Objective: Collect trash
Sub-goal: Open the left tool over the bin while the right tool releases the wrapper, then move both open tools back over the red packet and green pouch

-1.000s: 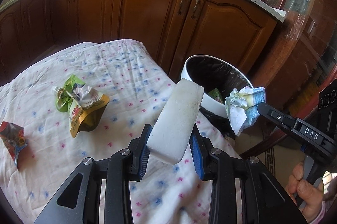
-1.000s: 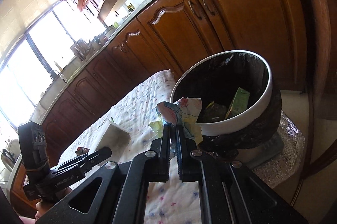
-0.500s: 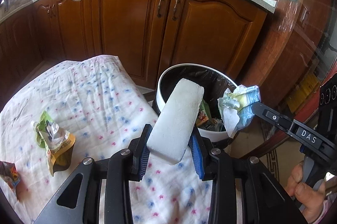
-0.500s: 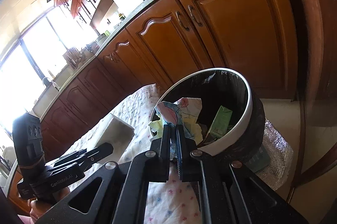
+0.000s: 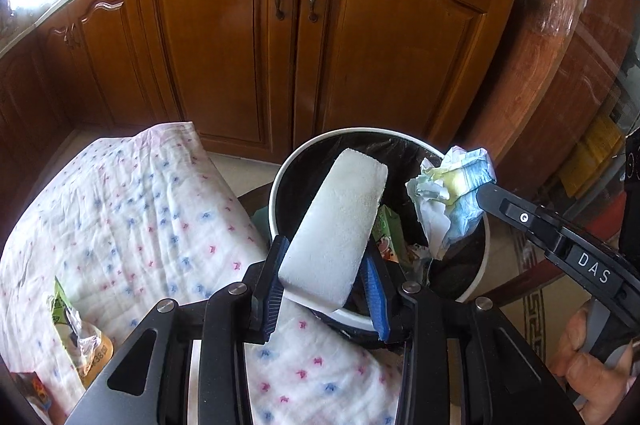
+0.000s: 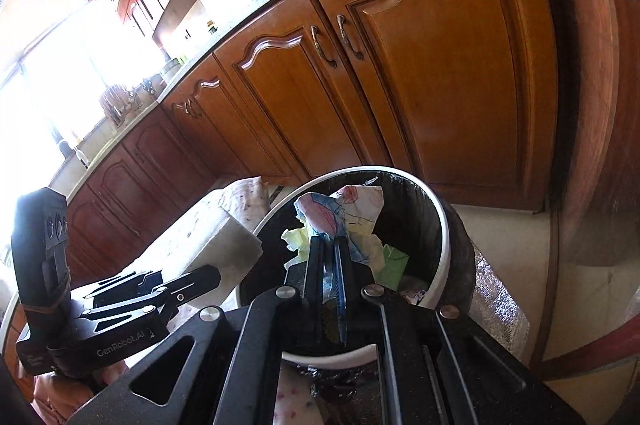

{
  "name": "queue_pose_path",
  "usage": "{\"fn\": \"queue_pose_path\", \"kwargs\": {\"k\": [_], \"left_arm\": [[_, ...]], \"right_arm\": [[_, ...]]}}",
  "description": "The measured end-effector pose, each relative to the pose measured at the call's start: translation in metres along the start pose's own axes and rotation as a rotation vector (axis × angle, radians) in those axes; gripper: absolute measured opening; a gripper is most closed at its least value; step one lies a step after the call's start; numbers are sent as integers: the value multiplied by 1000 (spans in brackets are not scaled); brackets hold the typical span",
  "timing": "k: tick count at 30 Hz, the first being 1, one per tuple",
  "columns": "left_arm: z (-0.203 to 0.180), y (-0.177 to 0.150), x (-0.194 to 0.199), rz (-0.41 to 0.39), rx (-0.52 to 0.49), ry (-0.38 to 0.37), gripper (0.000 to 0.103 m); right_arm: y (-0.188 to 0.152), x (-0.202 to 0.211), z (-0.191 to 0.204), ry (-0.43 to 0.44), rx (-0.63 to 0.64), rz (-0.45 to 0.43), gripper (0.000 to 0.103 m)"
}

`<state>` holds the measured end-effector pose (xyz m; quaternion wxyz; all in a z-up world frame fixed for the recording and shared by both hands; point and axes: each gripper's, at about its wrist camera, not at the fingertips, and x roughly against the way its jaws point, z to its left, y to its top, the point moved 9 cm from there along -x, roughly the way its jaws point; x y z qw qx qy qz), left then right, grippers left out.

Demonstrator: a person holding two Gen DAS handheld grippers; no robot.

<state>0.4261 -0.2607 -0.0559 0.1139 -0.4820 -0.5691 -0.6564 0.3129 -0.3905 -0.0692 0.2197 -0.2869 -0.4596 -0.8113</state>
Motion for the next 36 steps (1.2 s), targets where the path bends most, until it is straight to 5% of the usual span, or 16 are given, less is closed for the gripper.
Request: {"fn": "queue_pose_path", "kwargs": {"k": [8, 13, 17, 21, 26, 36], "left_arm": [[-5, 6, -19, 30, -5, 13, 38], [-6, 9, -24, 40, 5, 20, 52], [-1, 5, -14, 18, 19, 20, 56], [13, -6, 1, -2, 70, 8, 57], [31, -31, 25, -32, 136, 9, 60], [69, -103, 80, -55, 271, 35, 70]], "right_arm": [[-1, -15, -10, -13, -13, 36, 5], [3, -25, -12, 0, -47, 53, 12], [3, -22, -15, 13, -74, 38, 43], [1, -12, -9, 38, -82, 15, 48], [-6, 3, 3, 72, -91, -22, 84], [-52, 16, 56, 145, -68, -5, 98]]}}
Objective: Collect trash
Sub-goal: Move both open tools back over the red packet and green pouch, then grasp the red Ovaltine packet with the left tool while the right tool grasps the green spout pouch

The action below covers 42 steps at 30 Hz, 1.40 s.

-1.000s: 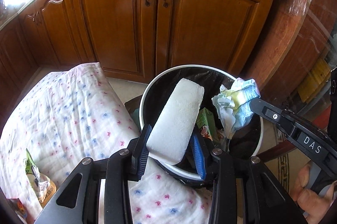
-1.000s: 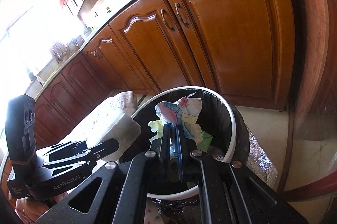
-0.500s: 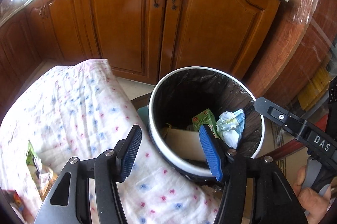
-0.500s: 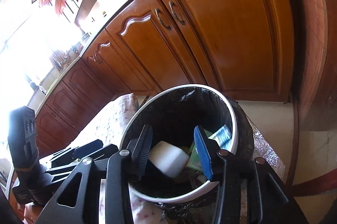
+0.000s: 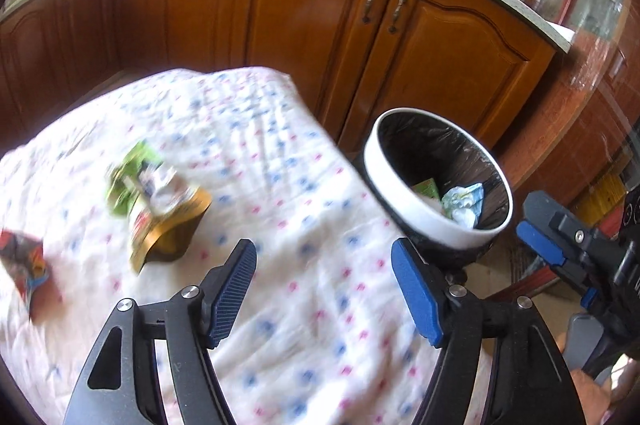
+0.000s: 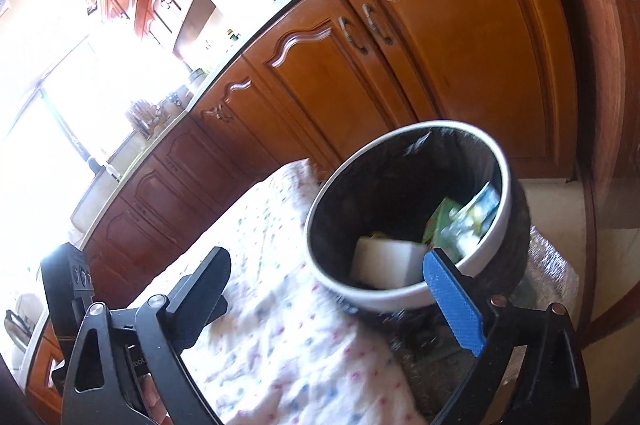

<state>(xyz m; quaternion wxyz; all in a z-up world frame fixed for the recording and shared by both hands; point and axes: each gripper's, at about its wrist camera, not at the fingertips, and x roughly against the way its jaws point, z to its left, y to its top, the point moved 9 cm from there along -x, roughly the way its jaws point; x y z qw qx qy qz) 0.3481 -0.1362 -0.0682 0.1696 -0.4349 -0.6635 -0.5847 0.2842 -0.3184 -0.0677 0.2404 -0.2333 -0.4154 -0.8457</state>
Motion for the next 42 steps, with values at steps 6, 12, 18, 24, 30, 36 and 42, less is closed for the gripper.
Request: {"fn": "queue_pose_path", "kwargs": {"k": [6, 12, 18, 24, 30, 36, 42], "left_arm": [[44, -26, 35, -9, 74, 37, 70], [86, -49, 68, -26, 162, 74, 70], [125, -67, 94, -38, 233, 119, 70], [154, -74, 114, -62, 285, 157, 70], [177, -75, 124, -77, 326, 186, 70], [201, -75, 122, -75, 373, 203, 70], [222, -70, 117, -70, 412, 215, 70]], "right_arm": [[-41, -6, 38, 26, 95, 49, 98], [-69, -17, 64, 59, 134, 82, 98], [-82, -24, 84, 78, 165, 96, 98], [-100, -35, 115, 99, 240, 147, 98], [-110, -50, 131, 116, 274, 207, 98], [-111, -65, 146, 130, 329, 233, 98], [-102, -85, 156, 141, 357, 251, 98]]}}
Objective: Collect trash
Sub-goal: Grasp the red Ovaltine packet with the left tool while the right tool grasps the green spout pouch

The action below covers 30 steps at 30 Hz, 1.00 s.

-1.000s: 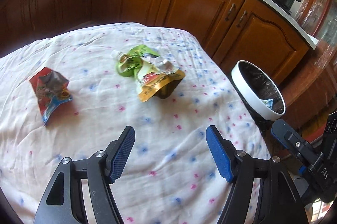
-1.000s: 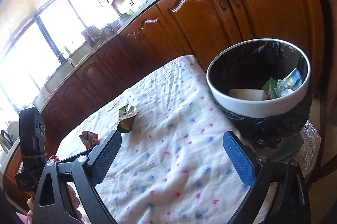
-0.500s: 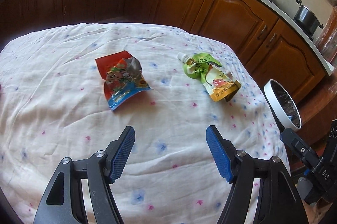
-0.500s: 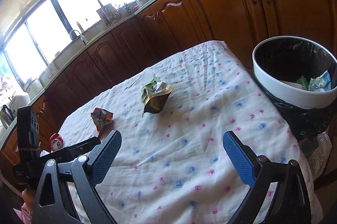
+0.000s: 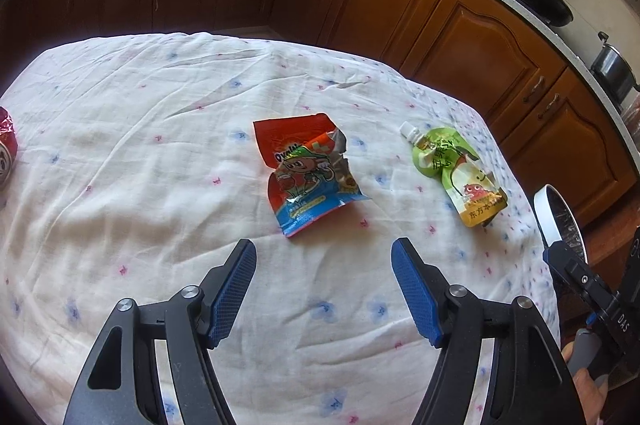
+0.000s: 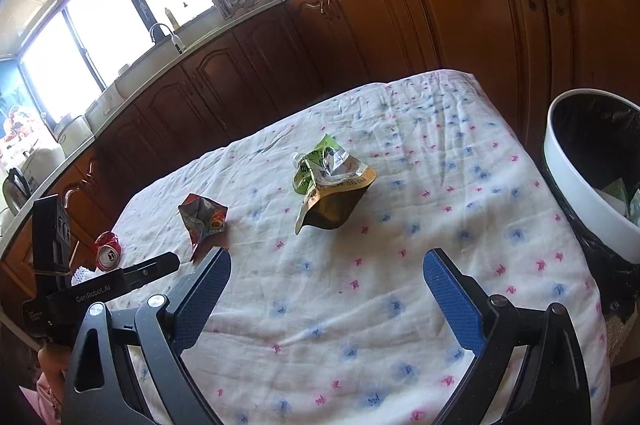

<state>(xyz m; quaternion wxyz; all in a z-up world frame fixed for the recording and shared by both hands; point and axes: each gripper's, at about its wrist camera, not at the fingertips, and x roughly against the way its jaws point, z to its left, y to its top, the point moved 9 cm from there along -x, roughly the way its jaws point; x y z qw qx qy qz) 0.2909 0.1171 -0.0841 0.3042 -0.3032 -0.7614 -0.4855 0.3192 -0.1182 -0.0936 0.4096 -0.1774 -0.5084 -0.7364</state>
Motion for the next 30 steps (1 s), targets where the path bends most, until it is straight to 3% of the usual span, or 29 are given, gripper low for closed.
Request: {"fn": "queue_pose_path", "kwargs": {"k": [8, 16, 18, 19, 20, 21, 23, 30], "left_arm": [[14, 25, -19, -2, 61, -2, 70], [26, 47, -50, -6, 68, 70, 68], [26, 47, -59, 7, 62, 72, 62], [24, 46, -63, 15, 56, 58, 53], [22, 45, -66, 18, 49, 56, 44], [20, 46, -67, 15, 36, 58, 43], [16, 46, -67, 5, 11, 63, 41], [-9, 40, -60, 8, -42, -5, 37]], "right_arm": [[25, -28, -2, 17, 25, 24, 98], [37, -65, -13, 44, -22, 77, 98], [37, -75, -14, 45, -25, 96, 97], [37, -78, -14, 40, -24, 105, 97], [36, -82, -15, 36, -20, 115, 92], [34, -86, -14, 39, -17, 127, 87], [30, -91, -11, 44, -16, 153, 51], [18, -74, -5, 56, -16, 134, 43]]}}
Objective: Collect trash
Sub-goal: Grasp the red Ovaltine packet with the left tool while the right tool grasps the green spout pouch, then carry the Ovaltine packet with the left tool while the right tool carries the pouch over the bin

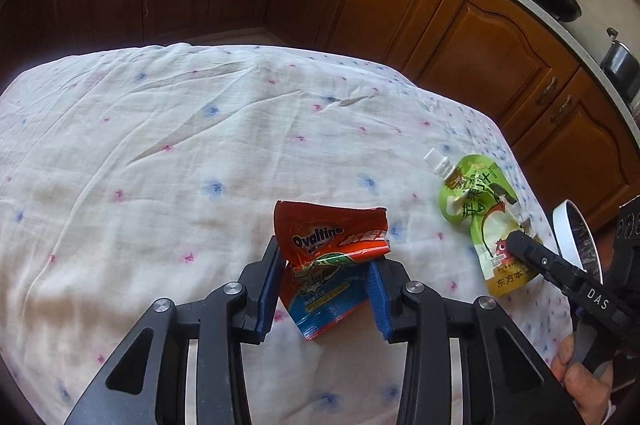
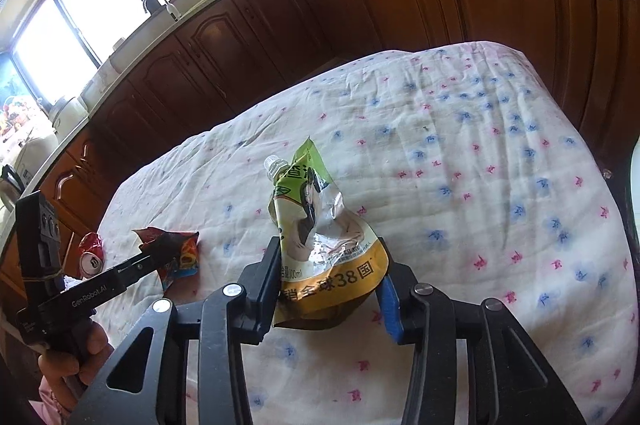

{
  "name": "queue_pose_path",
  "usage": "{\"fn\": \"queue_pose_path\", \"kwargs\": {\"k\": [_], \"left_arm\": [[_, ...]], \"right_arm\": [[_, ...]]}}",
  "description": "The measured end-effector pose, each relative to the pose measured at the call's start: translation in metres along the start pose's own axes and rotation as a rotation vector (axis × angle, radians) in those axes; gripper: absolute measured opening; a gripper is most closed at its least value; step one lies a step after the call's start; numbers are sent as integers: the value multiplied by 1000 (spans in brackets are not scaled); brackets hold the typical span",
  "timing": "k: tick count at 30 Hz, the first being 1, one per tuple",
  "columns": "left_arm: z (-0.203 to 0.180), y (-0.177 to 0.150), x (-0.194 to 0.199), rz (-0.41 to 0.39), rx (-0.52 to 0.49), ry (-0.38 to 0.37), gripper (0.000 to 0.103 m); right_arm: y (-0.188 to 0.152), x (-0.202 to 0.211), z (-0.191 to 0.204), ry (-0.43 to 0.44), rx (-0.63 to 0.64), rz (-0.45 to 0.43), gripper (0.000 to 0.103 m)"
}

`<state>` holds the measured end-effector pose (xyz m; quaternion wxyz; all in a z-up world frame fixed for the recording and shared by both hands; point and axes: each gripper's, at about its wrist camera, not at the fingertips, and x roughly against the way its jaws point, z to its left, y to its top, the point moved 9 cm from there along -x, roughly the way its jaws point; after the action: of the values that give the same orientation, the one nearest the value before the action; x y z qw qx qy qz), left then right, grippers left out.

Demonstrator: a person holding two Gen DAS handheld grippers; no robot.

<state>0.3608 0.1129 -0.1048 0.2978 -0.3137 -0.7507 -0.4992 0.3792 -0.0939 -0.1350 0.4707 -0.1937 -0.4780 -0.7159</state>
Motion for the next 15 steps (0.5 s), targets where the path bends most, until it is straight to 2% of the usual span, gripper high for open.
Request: {"fn": "queue_pose_path", "kwargs": {"k": [6, 15], "left_arm": [[-35, -10, 14, 2, -64, -89, 37], [-94, -35, 22, 40, -184, -185, 37]], "right_arm": [[-11, 37, -11, 4, -60, -63, 42], [-28, 107, -41, -46, -137, -178, 42]]}}
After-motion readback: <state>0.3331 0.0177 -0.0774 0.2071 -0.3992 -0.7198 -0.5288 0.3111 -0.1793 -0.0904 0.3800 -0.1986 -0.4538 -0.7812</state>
